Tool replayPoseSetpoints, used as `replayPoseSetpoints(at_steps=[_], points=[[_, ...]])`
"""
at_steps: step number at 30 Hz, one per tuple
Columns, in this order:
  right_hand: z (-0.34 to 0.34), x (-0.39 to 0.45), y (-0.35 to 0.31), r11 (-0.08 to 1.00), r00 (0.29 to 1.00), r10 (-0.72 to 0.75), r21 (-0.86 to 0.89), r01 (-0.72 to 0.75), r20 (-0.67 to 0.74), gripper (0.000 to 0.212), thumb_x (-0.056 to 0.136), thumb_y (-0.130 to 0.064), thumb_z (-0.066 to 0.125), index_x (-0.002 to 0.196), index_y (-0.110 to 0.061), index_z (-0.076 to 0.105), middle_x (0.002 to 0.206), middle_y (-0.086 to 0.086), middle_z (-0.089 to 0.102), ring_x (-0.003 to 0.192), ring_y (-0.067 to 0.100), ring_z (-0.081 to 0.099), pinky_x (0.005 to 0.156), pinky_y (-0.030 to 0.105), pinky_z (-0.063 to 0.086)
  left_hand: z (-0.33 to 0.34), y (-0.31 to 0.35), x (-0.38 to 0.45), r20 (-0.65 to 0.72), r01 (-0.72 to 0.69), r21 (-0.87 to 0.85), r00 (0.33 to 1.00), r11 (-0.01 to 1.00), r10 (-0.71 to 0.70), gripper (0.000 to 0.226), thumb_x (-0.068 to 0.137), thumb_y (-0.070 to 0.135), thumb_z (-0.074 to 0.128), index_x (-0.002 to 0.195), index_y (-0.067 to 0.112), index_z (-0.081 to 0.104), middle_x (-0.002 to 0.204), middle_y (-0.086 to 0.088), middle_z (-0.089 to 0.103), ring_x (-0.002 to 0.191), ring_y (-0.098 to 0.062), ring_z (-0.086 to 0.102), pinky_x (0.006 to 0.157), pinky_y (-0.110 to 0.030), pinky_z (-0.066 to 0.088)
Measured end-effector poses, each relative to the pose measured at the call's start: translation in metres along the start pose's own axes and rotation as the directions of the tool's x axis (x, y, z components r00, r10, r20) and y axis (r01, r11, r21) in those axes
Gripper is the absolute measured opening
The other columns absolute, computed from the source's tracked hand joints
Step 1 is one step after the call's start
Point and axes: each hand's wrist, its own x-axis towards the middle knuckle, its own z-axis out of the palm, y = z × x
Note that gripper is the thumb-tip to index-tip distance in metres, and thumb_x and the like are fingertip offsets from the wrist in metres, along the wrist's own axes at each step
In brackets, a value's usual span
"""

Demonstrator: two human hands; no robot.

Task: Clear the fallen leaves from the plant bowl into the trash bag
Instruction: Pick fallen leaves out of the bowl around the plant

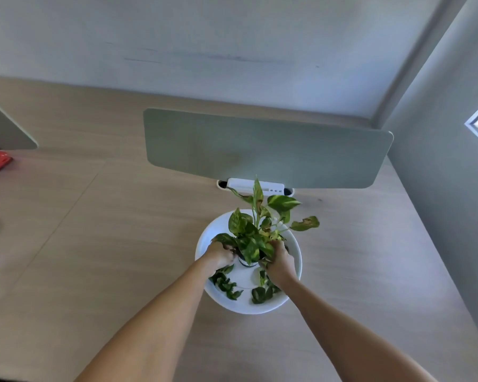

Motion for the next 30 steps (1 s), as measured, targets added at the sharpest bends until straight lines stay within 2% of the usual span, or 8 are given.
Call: replayPoseSetpoints(at_steps=[6, 10, 12, 15, 19, 22, 26, 30], points=[[0.003, 0.0, 0.008, 0.995, 0.999, 0.006, -0.098, -0.002, 0.044, 0.051, 0.083, -0.01, 0.061, 0.13, -0.01, 0.039, 0.119, 0.013, 0.064, 0.108, 0.034, 0.059, 0.09, 0.036, 0.047, 0.001, -0.01, 0.008, -0.058, -0.084, 0.133, 0.994, 0.988, 0.092, 0.005, 0.081, 0.007, 0.053, 0.076, 0.008, 0.055, 0.082, -0.005, 0.055, 0.077, -0.019, 0.052, 0.071, -0.029, 0.041], [0.007, 0.008, 0.027, 0.909, 0.972, 0.092, -0.417, 0.006, 0.216, 0.087, 0.075, -0.023, 0.07, 0.148, -0.015, 0.023, 0.15, 0.016, 0.033, 0.136, 0.037, 0.033, 0.112, 0.041, 0.031, 0.006, -0.027, 0.02, -0.01, -0.209, 0.518, 0.968, 0.829, 0.25, 0.053, 0.083, 0.013, 0.058, 0.134, 0.012, 0.044, 0.138, -0.011, 0.043, 0.132, -0.029, 0.037, 0.103, -0.033, 0.038], [0.012, 0.01, 0.035, 0.855, 0.959, 0.108, -0.516, 0.045, 0.262, 0.092, 0.076, -0.03, 0.071, 0.151, -0.024, 0.019, 0.158, 0.014, 0.018, 0.141, 0.039, 0.023, 0.116, 0.043, 0.024, 0.01, -0.039, 0.024, 0.091, -0.247, 0.679, 0.963, 0.691, 0.255, 0.068, 0.079, 0.022, 0.066, 0.141, 0.025, 0.037, 0.151, -0.01, 0.023, 0.144, -0.032, 0.013, 0.116, -0.043, 0.024], [0.022, 0.011, 0.045, 0.845, 0.98, 0.041, -0.53, 0.07, 0.195, 0.068, 0.081, -0.023, 0.066, 0.143, -0.027, 0.039, 0.153, 0.013, 0.026, 0.133, 0.038, 0.033, 0.112, 0.043, 0.033, 0.017, -0.057, 0.032, 0.119, -0.286, 0.749, 0.945, 0.597, 0.304, 0.065, 0.077, 0.028, 0.072, 0.137, 0.029, 0.046, 0.156, -0.009, 0.018, 0.143, -0.036, 0.018, 0.119, -0.047, 0.019], [0.031, 0.006, 0.052, 0.897, 0.995, -0.044, -0.435, 0.077, 0.085, 0.037, 0.084, -0.005, 0.059, 0.119, -0.016, 0.066, 0.127, 0.013, 0.046, 0.113, 0.036, 0.051, 0.102, 0.04, 0.045, 0.021, -0.065, 0.029, -0.08, -0.278, 0.562, 0.919, 0.779, 0.386, 0.032, 0.077, 0.018, 0.064, 0.109, 0.021, 0.063, 0.122, -0.007, 0.059, 0.106, -0.025, 0.057, 0.091, -0.035, 0.049], [0.029, 0.002, 0.051, 0.91, 0.997, -0.039, -0.41, 0.064, 0.07, 0.025, 0.084, 0.001, 0.056, 0.102, -0.006, 0.072, 0.109, 0.014, 0.057, 0.093, 0.034, 0.061, 0.086, 0.035, 0.052, 0.017, -0.066, 0.025, -0.128, -0.273, 0.476, 0.919, 0.836, 0.373, 0.02, 0.08, 0.003, 0.052, 0.075, 0.021, 0.06, 0.082, 0.0, 0.058, 0.072, -0.012, 0.054, 0.068, -0.025, 0.046], [0.025, 0.001, 0.047, 0.982, 0.995, 0.08, -0.169, -0.088, -0.058, 0.023, 0.079, 0.006, 0.059, 0.084, -0.008, 0.076, 0.087, 0.007, 0.07, 0.079, 0.023, 0.06, 0.071, 0.027, 0.05, 0.008, -0.059, 0.021, -0.193, -0.272, 0.249, 0.926, 0.929, 0.323, 0.013, 0.08, 0.0, 0.066, 0.087, 0.004, 0.077, 0.09, 0.001, 0.067, 0.088, -0.01, 0.058, 0.087, -0.02, 0.044], [0.009, -0.001, 0.038, 0.861, 0.919, 0.379, 0.405, -0.307, -0.109, 0.013, 0.071, -0.009, 0.079, 0.071, -0.02, 0.073, 0.077, 0.003, 0.071, 0.069, 0.02, 0.068, 0.066, 0.028, 0.06, -0.004, -0.043, 0.015, -0.094, -0.101, -0.326, 0.993, 0.94, 0.074, 0.013, 0.075, -0.003, 0.074, 0.087, 0.001, 0.075, 0.089, -0.016, 0.073, 0.089, -0.028, 0.07, 0.092, -0.033, 0.055]])
